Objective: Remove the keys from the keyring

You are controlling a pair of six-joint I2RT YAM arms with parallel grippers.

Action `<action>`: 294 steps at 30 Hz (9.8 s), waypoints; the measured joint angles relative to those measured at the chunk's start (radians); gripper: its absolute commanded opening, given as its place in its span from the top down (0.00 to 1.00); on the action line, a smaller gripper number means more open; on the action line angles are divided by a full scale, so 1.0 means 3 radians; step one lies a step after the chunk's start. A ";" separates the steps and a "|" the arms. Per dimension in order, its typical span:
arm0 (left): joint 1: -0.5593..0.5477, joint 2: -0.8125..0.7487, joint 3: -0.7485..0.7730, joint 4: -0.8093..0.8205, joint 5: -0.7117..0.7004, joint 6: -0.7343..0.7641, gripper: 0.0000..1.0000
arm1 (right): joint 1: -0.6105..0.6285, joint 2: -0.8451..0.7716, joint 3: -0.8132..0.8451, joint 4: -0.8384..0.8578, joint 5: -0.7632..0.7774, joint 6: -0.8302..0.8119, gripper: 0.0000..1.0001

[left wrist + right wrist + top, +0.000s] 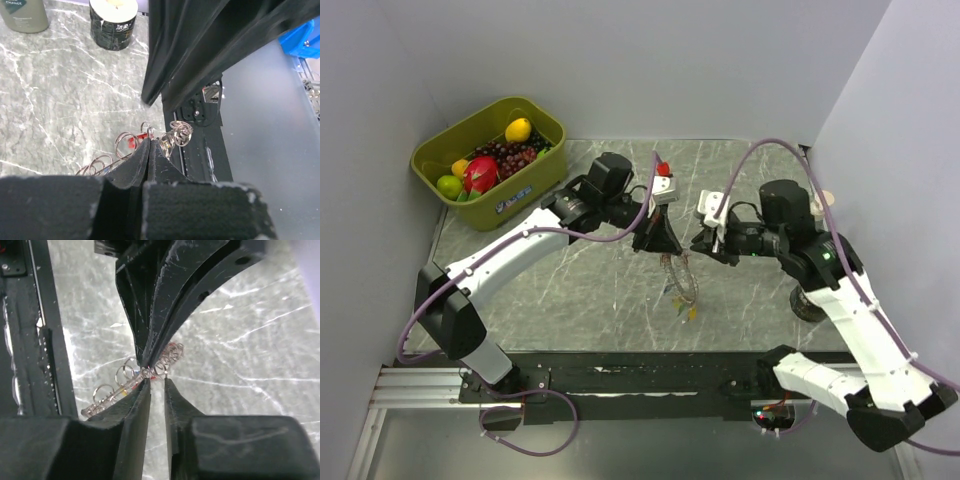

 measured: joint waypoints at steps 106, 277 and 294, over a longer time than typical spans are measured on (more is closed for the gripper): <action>0.0308 0.0000 -0.0100 0.0390 0.0787 -0.0612 0.99 | -0.0262 -0.0224 -0.0420 0.0598 -0.1002 0.0179 0.69; 0.0205 0.0000 0.0244 0.1586 0.1026 -0.2099 0.99 | -0.0402 -0.0491 -0.0074 0.0741 -0.0856 0.0694 0.83; 0.0206 0.0018 0.0223 0.1715 0.1047 -0.2213 0.99 | -0.0407 -0.0460 -0.0178 0.0857 -0.0910 0.0730 1.00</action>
